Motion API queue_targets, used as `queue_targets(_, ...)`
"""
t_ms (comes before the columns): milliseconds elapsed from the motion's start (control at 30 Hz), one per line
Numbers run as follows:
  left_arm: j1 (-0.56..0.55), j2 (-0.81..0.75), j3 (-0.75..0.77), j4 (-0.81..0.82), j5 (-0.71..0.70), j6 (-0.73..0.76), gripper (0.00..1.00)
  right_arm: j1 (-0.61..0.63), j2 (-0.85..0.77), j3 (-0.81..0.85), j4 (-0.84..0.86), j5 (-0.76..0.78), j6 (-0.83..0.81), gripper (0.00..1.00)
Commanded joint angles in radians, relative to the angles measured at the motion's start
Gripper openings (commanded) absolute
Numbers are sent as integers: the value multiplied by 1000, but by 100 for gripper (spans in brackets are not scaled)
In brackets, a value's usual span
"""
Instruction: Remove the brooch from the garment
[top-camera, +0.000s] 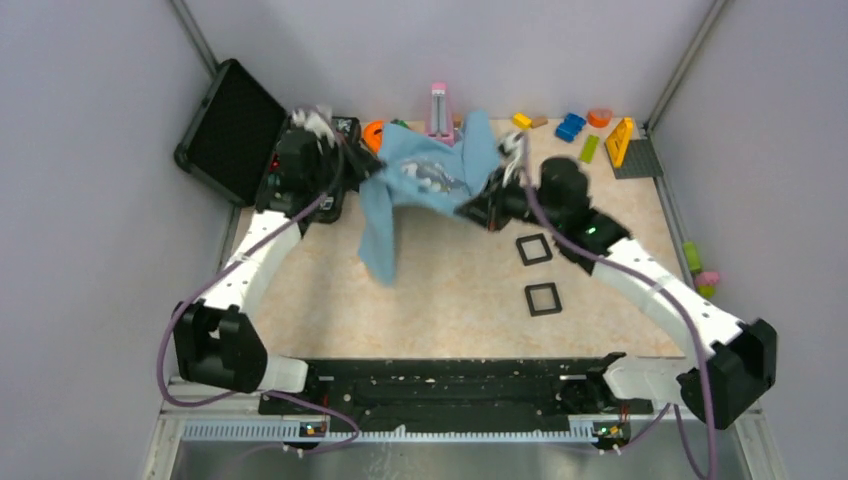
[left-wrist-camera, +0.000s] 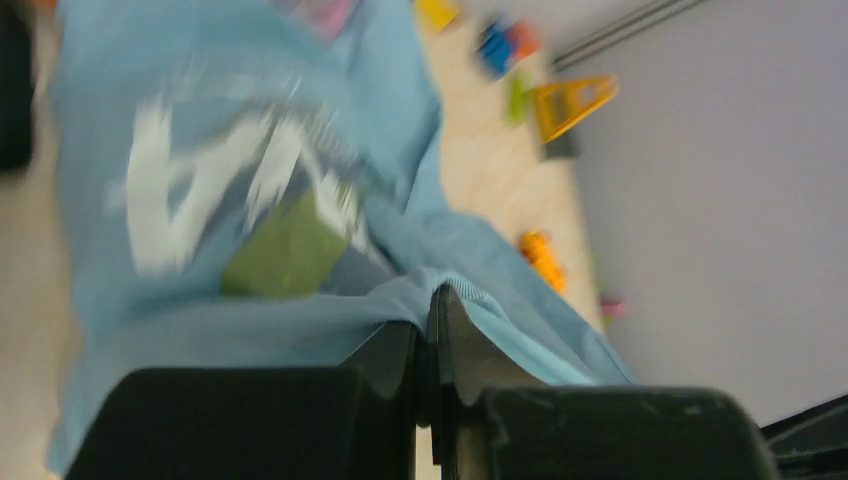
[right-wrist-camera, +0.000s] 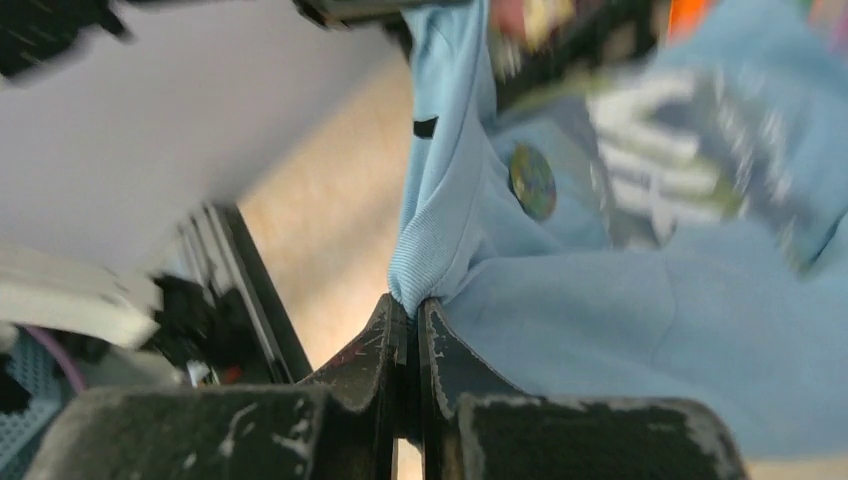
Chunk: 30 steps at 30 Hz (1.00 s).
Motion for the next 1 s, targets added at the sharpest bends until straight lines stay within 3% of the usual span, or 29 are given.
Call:
queue_targets(0,31,-86,-439,110,-157,-31,0,111,6,-368,158,115,94,0)
queue_targets(100,28,-168,-677,211,-180,-66,0,201,48,-561,263,185,153,0)
queue_targets(167,25,-224,-778,196,-200,-70,0,261,94,-629,297,218,184,0)
queue_targets(400,22,-426,-882,-175,-327,-84,0,372,163,-728,362,212,234,3)
queue_targets(433,24,-453,-891,-218,-349,-98,0,374,165,-723,350,203,235,12)
queue_targets(500,22,-507,-906,-300,-395,-142,0,373,150,-700,300,222,225,50)
queue_targets(533,22,-530,-912,-332,-394,-158,1,373,136,-679,265,248,219,60)
queue_targets(600,22,-562,-914,-384,-373,-172,19,373,110,-612,175,312,212,67)
queue_targets(633,22,-573,-901,-428,-377,-183,33,373,103,-578,134,359,210,71)
queue_targets(733,18,-614,-841,-557,-449,-185,67,367,117,-470,33,511,194,72)
queue_targets(867,15,-674,-766,-638,-546,-161,75,366,251,-312,-62,674,189,73)
queue_targets(967,13,-687,-734,-612,-580,-127,78,368,385,-196,-122,750,206,74)
